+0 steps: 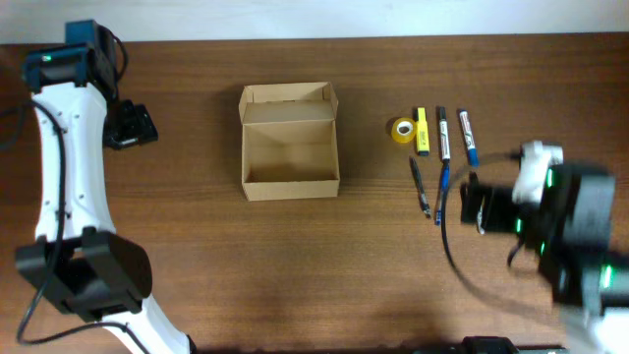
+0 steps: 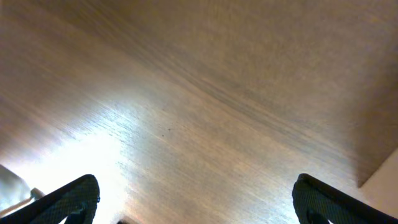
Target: Pack container
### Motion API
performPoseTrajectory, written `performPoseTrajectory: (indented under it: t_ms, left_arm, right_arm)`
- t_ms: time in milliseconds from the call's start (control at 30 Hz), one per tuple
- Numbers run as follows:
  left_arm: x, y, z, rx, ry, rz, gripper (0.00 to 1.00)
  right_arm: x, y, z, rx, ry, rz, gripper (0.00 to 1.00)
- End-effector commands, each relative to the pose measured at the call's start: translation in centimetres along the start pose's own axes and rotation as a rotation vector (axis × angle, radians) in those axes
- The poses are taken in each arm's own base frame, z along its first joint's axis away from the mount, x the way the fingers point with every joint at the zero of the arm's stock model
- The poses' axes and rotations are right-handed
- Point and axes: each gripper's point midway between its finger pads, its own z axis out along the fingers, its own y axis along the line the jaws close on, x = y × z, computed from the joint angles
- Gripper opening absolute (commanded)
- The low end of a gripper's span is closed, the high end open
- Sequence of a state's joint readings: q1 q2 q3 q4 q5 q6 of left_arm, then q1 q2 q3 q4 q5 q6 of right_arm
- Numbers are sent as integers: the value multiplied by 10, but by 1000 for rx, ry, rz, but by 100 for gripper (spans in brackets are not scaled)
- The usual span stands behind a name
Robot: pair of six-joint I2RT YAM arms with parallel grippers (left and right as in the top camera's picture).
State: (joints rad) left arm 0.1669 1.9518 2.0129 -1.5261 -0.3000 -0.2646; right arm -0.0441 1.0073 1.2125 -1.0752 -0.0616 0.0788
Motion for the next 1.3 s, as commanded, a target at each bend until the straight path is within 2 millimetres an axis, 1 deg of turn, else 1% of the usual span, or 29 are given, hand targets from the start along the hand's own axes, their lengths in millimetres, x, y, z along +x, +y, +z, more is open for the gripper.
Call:
performPoseTrajectory:
  t_ms: [0, 100, 133, 167, 200, 267, 333, 433, 500, 567, 633, 767, 800, 833, 900, 1000, 1100, 1267]
  left_arm:
    - [3, -2, 16, -12, 48, 17, 100]
    - [2, -6, 27, -17, 68, 24, 100]
    - [1, -6, 28, -18, 71, 25, 100]
    - [2, -7, 31, -20, 79, 27, 100]
    - [2, -7, 32, -21, 81, 28, 100]
    - [2, -8, 33, -22, 84, 29, 100]
    - [2, -8, 33, -22, 84, 29, 100]
    - [2, -8, 33, -22, 84, 29, 100]
    - [2, -8, 33, -22, 84, 29, 100]
    - [2, -8, 33, -22, 84, 29, 100]
    - [2, -8, 33, -22, 84, 29, 100]
    - [2, -8, 33, -21, 84, 29, 100]
    - [2, -8, 33, -22, 84, 29, 100]
    - [2, -8, 33, -22, 84, 29, 100]
    - [2, -8, 33, -22, 84, 29, 100]
    - [2, -8, 33, -21, 84, 29, 100]
    - [2, -8, 33, -22, 84, 29, 100]
    - [2, -8, 33, -22, 84, 29, 100]
  right_arm:
    - [-37, 31, 8, -135, 60, -18, 99]
    - [-64, 81, 20, -374, 95, -65, 99]
    - [-72, 94, 26, -436, 97, -71, 99]
    - [-82, 106, 36, -492, 92, -80, 99]
    - [-87, 110, 42, -505, 90, -85, 99]
    - [-90, 115, 66, -495, 112, -95, 99]
    - [-84, 114, 92, -432, 162, -107, 99]
    - [-67, 105, 133, -259, 237, -146, 99]
    - [-57, 100, 156, -142, 272, -196, 99]
    - [-51, 99, 173, -53, 291, -248, 99]
    - [-48, 99, 189, -6, 300, -305, 99]
    - [-42, 95, 219, 7, 333, -294, 99]
    - [-40, 93, 226, 1, 344, -287, 100]
    - [-38, 91, 232, 3, 353, -281, 98]
    - [-36, 82, 245, 14, 362, -264, 98]
    - [-37, 74, 259, 8, 359, -237, 96]
    - [-38, 72, 270, -25, 356, -209, 89]
    - [-46, 76, 282, -68, 312, -191, 89]
